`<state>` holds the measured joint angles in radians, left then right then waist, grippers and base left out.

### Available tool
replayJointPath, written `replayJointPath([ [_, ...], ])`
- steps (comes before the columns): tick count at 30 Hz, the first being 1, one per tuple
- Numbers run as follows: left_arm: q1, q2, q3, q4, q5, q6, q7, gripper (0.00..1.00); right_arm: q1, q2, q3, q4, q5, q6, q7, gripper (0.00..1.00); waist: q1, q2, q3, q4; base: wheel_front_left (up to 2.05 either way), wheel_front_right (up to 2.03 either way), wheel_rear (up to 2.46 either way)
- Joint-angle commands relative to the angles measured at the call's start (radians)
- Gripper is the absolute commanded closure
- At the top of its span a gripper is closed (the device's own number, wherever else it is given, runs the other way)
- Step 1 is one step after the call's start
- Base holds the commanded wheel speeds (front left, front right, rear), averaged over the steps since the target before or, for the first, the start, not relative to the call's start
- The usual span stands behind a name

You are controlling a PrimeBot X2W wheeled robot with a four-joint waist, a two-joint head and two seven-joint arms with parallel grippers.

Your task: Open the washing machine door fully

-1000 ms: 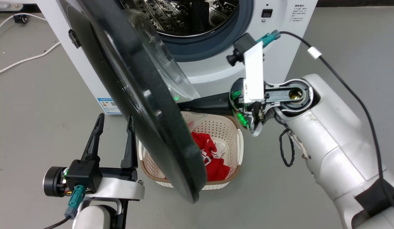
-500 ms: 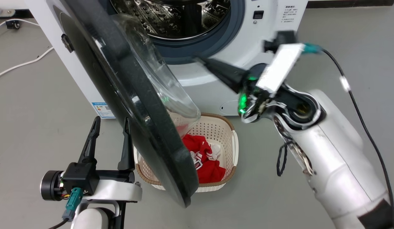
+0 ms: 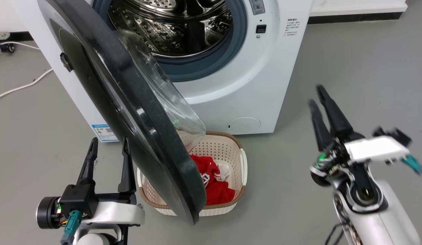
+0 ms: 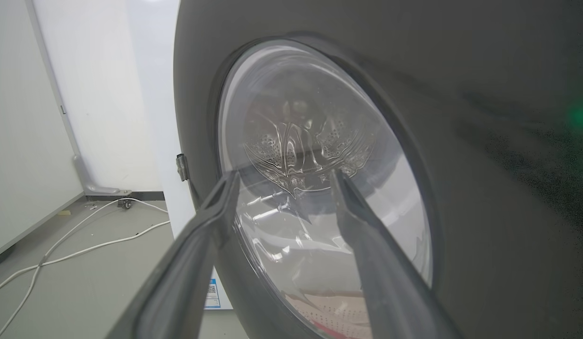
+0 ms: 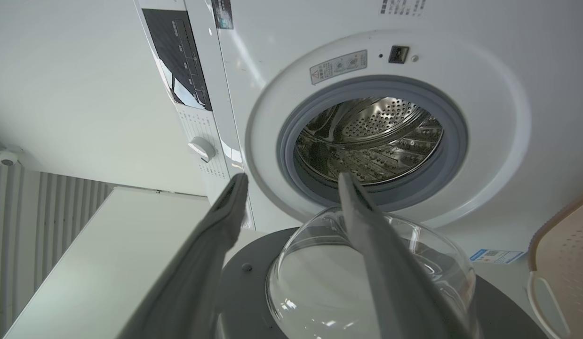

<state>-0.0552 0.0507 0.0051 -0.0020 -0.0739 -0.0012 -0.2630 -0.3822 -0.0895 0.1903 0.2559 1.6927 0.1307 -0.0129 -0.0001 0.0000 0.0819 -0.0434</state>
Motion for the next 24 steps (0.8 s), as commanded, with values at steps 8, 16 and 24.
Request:
replayJointPath([
  [8,0.028,-0.001,0.014,0.001,-0.009,0.009,-0.003,0.0,0.176,-0.042,-0.071,-0.005,-0.331,0.0,-0.244,0.0,0.0001,0.0,-0.019,-0.005,0.0,0.0,0.0],
  [16,0.049,0.0,0.011,0.0,-0.01,0.012,-0.003,0.0,0.26,0.023,-0.314,-0.178,-1.062,0.0,-0.251,0.0,0.0001,0.0,-0.04,0.0,0.0,0.0,0.0],
  [24,0.056,0.0,-0.006,-0.001,-0.009,0.015,-0.003,0.0,0.334,0.04,-0.305,-0.325,-1.482,0.0,-0.251,0.0,0.0001,0.0,-0.061,0.014,0.0,0.0,0.0],
])
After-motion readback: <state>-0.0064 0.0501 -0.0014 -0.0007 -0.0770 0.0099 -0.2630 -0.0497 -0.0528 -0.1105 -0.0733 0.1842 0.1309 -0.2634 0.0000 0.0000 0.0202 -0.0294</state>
